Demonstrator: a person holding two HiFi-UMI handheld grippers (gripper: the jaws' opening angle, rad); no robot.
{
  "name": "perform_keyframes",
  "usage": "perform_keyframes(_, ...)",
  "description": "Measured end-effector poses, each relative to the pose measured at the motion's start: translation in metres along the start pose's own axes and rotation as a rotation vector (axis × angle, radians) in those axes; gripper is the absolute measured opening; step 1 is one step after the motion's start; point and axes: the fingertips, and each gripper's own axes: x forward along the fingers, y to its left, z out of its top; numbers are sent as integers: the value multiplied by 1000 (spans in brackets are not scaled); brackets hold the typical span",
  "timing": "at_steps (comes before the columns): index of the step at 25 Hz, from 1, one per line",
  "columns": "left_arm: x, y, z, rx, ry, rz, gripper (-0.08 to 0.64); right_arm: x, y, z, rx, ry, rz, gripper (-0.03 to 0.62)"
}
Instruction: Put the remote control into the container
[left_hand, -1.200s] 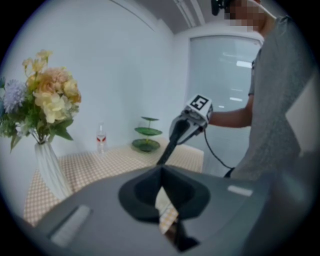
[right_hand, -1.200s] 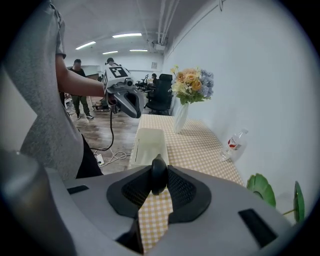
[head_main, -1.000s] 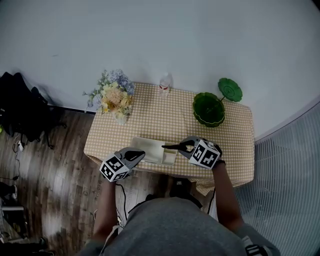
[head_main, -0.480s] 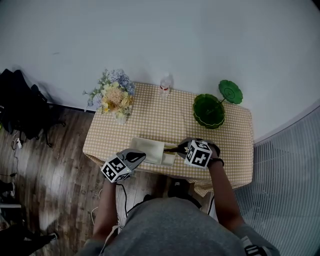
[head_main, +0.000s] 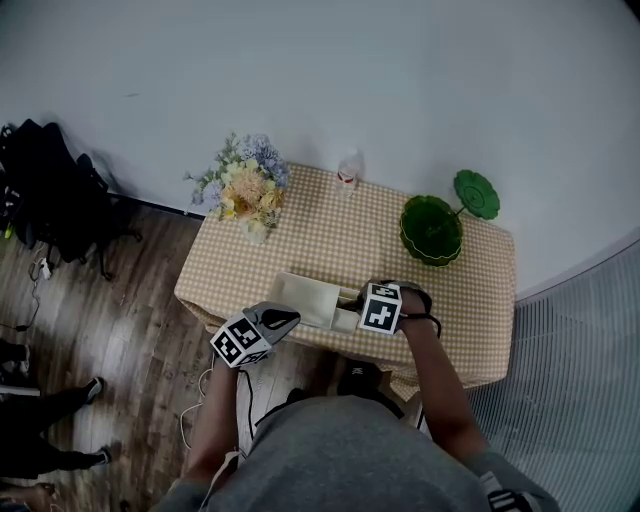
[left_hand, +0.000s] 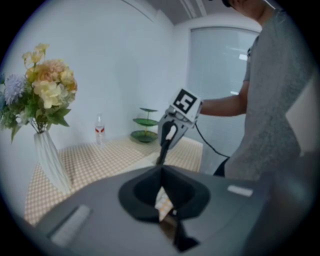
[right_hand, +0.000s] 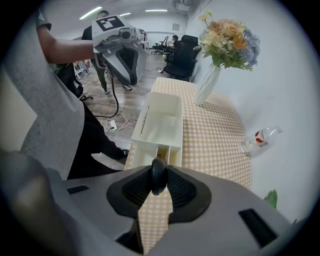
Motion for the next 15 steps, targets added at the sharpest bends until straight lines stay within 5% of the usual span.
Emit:
perform_keyframes(6,-5,-2,-8,-21,4,21,0,22,-1,2,-10,81,-3,98)
perform_keyframes(15,-6,-8,-13,-28,14,21,0,29,-1,13,-78,72,-32,100)
